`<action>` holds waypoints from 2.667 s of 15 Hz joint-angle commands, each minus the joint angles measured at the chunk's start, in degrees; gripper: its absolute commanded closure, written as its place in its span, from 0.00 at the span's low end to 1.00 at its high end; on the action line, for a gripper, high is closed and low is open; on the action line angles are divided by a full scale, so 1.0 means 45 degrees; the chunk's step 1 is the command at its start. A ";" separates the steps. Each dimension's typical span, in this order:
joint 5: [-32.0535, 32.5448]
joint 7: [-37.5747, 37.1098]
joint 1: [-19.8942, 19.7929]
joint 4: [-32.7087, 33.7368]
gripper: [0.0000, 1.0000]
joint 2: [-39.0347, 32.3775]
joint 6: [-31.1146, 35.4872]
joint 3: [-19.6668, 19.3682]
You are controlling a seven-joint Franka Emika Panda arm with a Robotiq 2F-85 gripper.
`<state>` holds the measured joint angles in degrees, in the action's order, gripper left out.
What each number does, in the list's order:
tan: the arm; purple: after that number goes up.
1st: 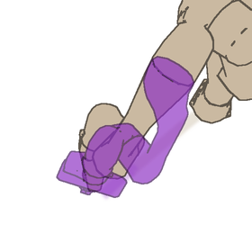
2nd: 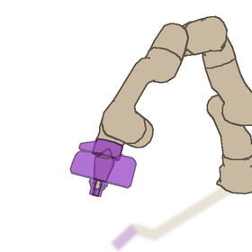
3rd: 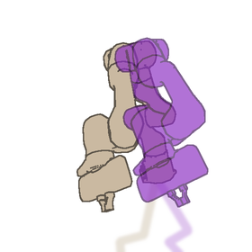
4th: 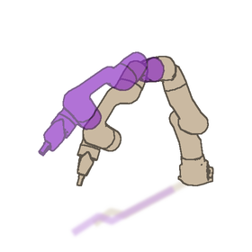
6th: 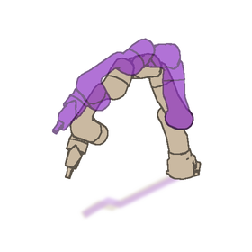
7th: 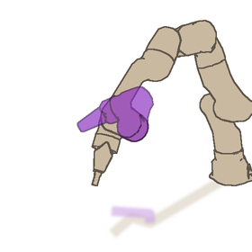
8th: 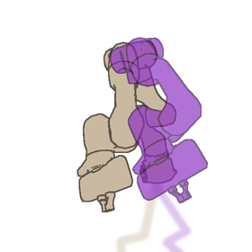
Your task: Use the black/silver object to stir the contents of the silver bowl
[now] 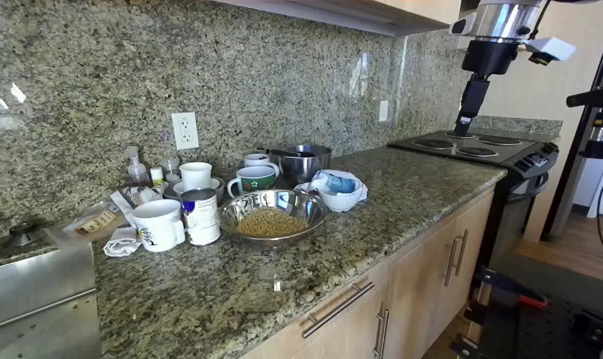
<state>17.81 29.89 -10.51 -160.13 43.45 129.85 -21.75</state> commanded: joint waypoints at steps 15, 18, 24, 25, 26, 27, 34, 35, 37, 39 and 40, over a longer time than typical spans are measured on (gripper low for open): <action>-0.1846 -0.1570 0.1548 0.1031 0.00 -0.2136 0.1624 0.1192; -0.2744 -0.2479 0.2107 0.1658 0.00 -0.3609 0.2746 0.1701; -0.4502 -0.5032 0.2200 0.3418 0.00 -0.6807 0.4605 0.2648; -0.5008 -0.5341 0.2260 0.3787 0.00 -0.7330 0.4821 0.2700; -0.5464 -0.5685 0.2265 0.4146 0.00 -0.7808 0.5010 0.2794; -0.6107 -0.5775 0.2344 0.4574 0.00 -0.8319 0.5131 0.2817; -0.9467 -0.7265 0.2018 0.7211 0.00 -1.1019 0.6308 0.3566; -0.9921 -0.7518 0.1952 0.7500 0.00 -1.1303 0.6552 0.3698; -1.0841 -0.7744 0.2195 0.8039 0.00 -1.1911 0.7001 0.3591; -1.1384 -0.8010 0.2227 0.8436 0.00 -1.2437 0.7358 0.3649; -1.1427 -0.8263 0.2293 0.8549 0.00 -1.2666 0.7532 0.3608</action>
<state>-31.06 -4.16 -0.47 -124.62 -9.91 160.96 -5.91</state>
